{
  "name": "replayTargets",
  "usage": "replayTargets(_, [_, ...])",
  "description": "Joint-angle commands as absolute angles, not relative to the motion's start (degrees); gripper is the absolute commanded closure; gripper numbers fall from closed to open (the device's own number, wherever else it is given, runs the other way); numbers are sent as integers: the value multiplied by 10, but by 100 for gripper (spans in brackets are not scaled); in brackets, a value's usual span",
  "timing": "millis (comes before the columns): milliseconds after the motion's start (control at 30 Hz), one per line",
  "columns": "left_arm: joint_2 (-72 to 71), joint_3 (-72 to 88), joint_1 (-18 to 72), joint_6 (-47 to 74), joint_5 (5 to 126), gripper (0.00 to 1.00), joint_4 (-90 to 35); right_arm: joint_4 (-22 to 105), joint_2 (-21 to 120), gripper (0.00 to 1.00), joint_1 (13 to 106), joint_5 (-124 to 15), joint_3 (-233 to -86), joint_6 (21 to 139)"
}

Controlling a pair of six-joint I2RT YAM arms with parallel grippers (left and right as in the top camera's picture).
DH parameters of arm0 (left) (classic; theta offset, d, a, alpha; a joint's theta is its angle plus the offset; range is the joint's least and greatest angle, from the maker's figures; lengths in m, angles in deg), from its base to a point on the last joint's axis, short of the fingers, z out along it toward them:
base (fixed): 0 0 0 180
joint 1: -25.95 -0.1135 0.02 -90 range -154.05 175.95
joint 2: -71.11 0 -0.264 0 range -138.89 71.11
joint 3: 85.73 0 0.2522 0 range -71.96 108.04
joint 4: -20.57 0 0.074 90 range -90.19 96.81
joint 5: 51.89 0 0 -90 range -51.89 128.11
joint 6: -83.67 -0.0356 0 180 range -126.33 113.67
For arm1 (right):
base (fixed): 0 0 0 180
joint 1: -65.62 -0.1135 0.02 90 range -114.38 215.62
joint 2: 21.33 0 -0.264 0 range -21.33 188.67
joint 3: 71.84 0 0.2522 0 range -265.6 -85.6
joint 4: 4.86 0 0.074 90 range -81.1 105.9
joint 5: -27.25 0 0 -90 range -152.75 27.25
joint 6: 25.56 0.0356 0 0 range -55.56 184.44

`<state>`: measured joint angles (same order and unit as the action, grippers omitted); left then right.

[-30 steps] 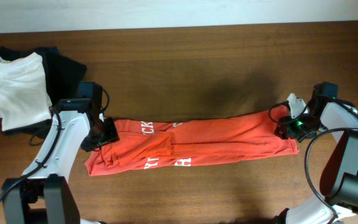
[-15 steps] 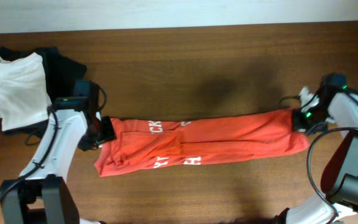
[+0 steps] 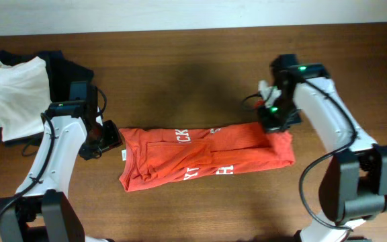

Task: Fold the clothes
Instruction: 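Fold the right end leftward over the strip with the right gripper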

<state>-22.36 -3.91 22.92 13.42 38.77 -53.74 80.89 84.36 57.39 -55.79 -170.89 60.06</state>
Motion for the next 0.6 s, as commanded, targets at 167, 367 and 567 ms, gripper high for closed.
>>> replayTargets(167, [-214, -30, 228, 134, 394, 39, -544, 788, 842, 94, 471, -526, -1699, 699])
replayTargets(367, [-214, -30, 228, 134, 394, 39, -548, 786, 842, 91, 464, -498, -1699, 709])
replayTargets(567, [-214, -30, 228, 134, 394, 39, -547, 785, 842, 51, 464, -447, -1699, 709])
